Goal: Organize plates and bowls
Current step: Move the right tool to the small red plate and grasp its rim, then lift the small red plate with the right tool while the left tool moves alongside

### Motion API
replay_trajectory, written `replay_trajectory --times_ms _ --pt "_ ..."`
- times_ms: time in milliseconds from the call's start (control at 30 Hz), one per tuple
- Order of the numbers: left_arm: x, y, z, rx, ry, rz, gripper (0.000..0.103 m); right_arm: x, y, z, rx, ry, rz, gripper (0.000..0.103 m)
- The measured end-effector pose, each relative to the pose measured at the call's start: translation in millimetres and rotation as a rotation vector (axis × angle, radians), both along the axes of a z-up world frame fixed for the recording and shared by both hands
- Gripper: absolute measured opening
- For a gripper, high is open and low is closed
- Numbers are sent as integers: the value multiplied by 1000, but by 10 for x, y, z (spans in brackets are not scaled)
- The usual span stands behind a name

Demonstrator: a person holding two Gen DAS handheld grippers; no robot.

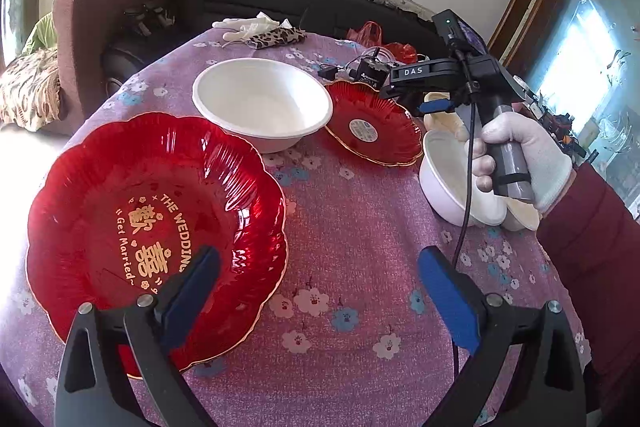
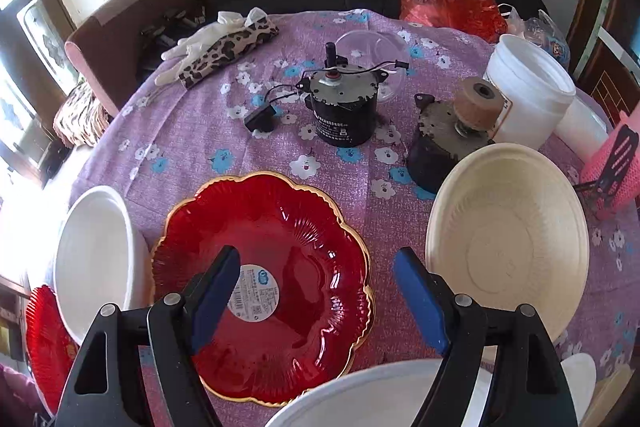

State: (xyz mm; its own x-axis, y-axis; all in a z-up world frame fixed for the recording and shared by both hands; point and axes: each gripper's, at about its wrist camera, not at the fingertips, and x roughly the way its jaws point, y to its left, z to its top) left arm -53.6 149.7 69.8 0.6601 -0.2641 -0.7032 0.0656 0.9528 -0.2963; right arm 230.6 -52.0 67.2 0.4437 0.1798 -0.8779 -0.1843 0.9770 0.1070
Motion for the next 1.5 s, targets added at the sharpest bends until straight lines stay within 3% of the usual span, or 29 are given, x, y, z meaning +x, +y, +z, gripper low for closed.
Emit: replay_trajectory --times_ms 100,233,500,733,1067,1500 --pt "41 19 -35 -25 9 -4 97 129 73 -206 -48 60 11 62" --pt "50 32 -77 -54 13 -7 96 234 134 -360 -109 97 7 45" --pt "66 3 -70 -67 3 -21 96 0 284 -309 -151 128 103 32" --pt "-12 -5 7 -65 -18 -8 96 -465 503 -246 -185 115 205 26" --pt "-223 160 246 -39 -69 57 96 -1309 464 -214 -11 140 220 25" --pt "-570 155 400 -8 -70 104 96 -2586 -372 -283 105 173 154 25"
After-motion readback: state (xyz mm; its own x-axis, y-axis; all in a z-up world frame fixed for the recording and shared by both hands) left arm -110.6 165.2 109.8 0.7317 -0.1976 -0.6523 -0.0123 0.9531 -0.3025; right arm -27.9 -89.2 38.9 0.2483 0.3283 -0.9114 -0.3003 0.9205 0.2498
